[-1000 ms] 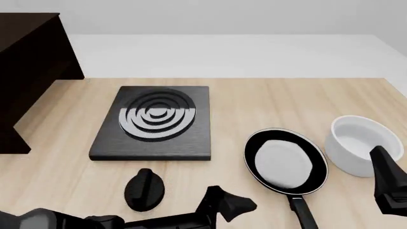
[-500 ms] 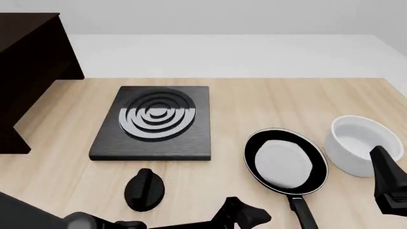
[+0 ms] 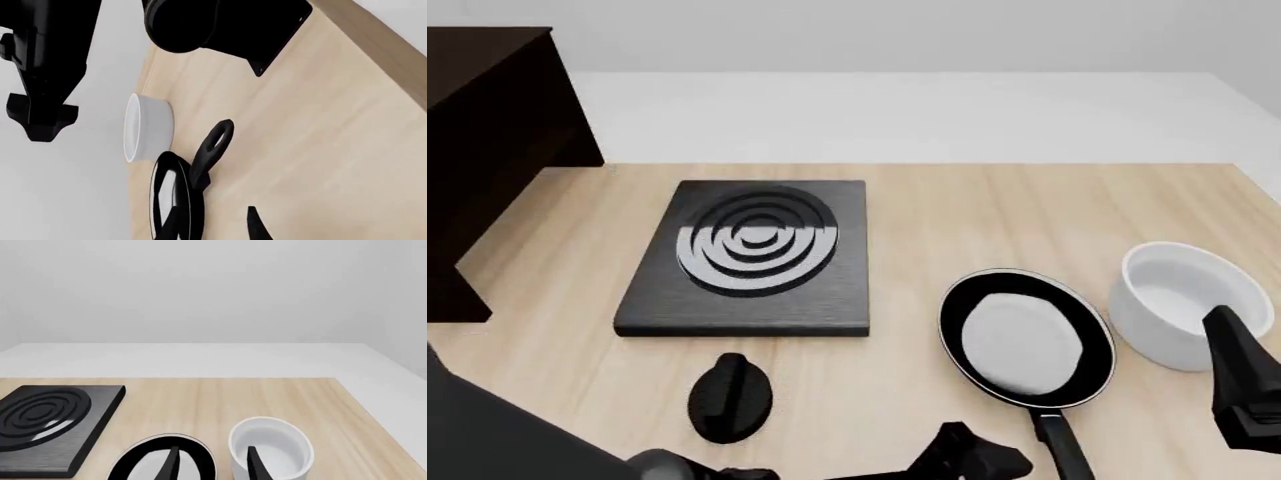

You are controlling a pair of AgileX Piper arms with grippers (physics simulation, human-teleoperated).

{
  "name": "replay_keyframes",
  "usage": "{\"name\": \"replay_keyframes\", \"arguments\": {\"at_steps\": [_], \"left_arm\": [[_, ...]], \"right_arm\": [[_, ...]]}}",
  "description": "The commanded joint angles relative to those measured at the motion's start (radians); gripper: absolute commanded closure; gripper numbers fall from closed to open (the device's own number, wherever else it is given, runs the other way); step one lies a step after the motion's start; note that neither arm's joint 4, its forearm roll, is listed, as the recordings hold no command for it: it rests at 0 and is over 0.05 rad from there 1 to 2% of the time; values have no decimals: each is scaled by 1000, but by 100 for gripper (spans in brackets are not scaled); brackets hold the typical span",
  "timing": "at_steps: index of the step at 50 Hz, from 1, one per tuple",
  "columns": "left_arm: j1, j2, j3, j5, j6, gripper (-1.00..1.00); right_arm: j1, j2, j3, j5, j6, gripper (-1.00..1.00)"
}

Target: Put the frying pan under the cabinet shelf.

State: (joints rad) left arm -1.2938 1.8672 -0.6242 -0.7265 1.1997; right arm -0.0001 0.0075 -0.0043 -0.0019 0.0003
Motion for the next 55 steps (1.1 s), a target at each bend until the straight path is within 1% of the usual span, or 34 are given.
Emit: {"name": "replay_keyframes", "arguments": {"at_steps": [1, 9, 17, 27, 35, 42, 55], "left_arm": [[-19, 39, -38, -20, -4, -100], [-25, 86, -62, -44, 7, -100], [-18, 120, -99, -14, 10, -100], [-18, 171, -129, 3, 40, -100], [-19, 172, -158, 41, 47, -100], [-3, 183, -195, 71, 62, -100], [-5, 220, -239, 70, 71, -100]], "right_arm": [[0, 0, 0, 0, 0, -100], [0, 0, 0, 0, 0, -100], [0, 0, 0, 0, 0, -100], [0, 0, 0, 0, 0, -100], [0, 0, 0, 0, 0, -100], [0, 0, 0, 0, 0, -100], [0, 0, 0, 0, 0, -100]]}}
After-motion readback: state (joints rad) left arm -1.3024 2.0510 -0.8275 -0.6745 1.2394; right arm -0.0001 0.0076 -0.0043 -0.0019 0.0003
